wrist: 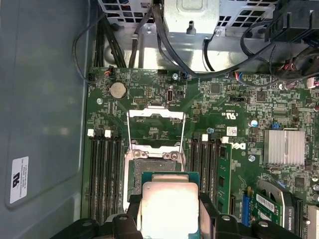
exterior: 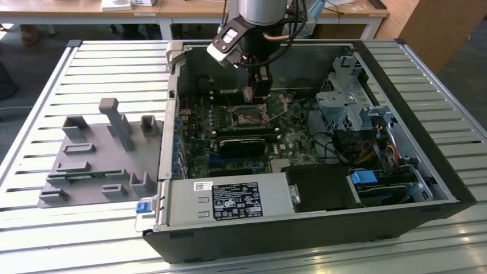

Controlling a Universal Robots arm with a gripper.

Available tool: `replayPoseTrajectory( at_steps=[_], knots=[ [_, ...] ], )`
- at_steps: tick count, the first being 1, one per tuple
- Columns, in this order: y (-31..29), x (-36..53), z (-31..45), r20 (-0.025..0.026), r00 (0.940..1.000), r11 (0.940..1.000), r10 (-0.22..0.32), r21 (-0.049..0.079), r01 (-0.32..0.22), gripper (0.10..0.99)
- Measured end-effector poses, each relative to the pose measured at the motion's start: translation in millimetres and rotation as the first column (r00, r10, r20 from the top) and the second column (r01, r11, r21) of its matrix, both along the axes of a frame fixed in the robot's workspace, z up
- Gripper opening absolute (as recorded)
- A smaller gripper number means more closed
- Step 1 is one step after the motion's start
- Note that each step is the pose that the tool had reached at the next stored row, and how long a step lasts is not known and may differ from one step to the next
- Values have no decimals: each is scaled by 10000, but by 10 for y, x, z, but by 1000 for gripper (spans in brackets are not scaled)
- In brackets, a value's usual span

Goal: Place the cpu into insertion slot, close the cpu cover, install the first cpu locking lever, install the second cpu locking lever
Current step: 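Place the cpu into insertion slot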

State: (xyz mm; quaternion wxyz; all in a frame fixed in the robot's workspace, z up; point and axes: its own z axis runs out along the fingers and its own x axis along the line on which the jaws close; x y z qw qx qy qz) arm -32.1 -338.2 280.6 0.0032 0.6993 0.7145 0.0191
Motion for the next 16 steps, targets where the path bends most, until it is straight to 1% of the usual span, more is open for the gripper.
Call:
replayPoseTrajectory(
  at_steps=[12,15,16],
  knots=[
    [7,0,-62,1,10000,10000,0,1,0,537],
    [7,0,-94,-1,10000,10000,0,0,0,537],
    [7,0,-106,-10,10000,10000,0,0,0,537]
  ],
)
